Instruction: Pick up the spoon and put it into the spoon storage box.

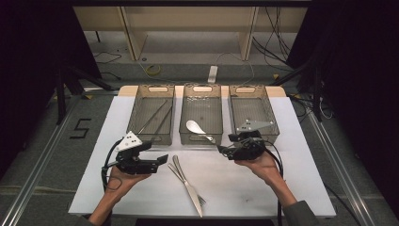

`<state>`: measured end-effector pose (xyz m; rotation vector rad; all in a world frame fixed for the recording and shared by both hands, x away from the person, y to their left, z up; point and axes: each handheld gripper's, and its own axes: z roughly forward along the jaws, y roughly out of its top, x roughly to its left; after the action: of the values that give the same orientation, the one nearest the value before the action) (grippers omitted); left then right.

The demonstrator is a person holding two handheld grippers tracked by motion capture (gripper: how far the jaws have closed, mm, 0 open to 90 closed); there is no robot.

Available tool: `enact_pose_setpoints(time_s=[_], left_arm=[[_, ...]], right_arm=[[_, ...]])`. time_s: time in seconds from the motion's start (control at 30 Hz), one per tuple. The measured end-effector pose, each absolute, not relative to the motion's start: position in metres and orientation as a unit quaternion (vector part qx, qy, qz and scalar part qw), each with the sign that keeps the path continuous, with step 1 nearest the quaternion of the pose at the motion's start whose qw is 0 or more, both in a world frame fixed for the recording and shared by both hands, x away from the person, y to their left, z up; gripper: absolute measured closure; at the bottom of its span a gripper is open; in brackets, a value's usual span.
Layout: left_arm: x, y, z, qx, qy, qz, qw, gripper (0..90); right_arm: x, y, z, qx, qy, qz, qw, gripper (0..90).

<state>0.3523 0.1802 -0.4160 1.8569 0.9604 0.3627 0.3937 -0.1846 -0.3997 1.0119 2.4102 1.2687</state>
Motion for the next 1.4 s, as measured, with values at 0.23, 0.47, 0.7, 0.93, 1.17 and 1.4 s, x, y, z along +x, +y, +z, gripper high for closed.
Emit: enact_pose_setpoints(time_s=[0.23, 0.47, 0.7, 0.93, 1.17, 1.4], left_arm=[[0.352, 0.179, -0.416, 0.766, 0.392, 0.148, 0.488, 16.9], [0.354, 0.179, -0.416, 0.765, 0.393, 0.145, 0.489, 16.8], [0.356, 0.178, -0.416, 0.764, 0.392, 0.141, 0.492, 16.9], [0.362, 0.173, -0.416, 0.767, 0.388, 0.138, 0.492, 16.9], [0.371, 0.163, -0.418, 0.774, 0.381, 0.132, 0.488, 16.9], [0.380, 0.149, -0.420, 0.785, 0.369, 0.123, 0.483, 16.9]], right_arm=[[0.375, -0.201, -0.406, 0.351, 0.805, 0.463, 0.121, 35.5], [0.362, -0.212, -0.410, 0.361, 0.787, 0.485, 0.122, 33.1], [0.348, -0.223, -0.414, 0.369, 0.774, 0.500, 0.125, 32.4], [0.335, -0.233, -0.421, 0.377, 0.764, 0.507, 0.128, 30.8], [0.327, -0.239, -0.427, 0.382, 0.760, 0.508, 0.134, 28.9], [0.322, -0.244, -0.429, 0.387, 0.757, 0.509, 0.137, 25.5]])
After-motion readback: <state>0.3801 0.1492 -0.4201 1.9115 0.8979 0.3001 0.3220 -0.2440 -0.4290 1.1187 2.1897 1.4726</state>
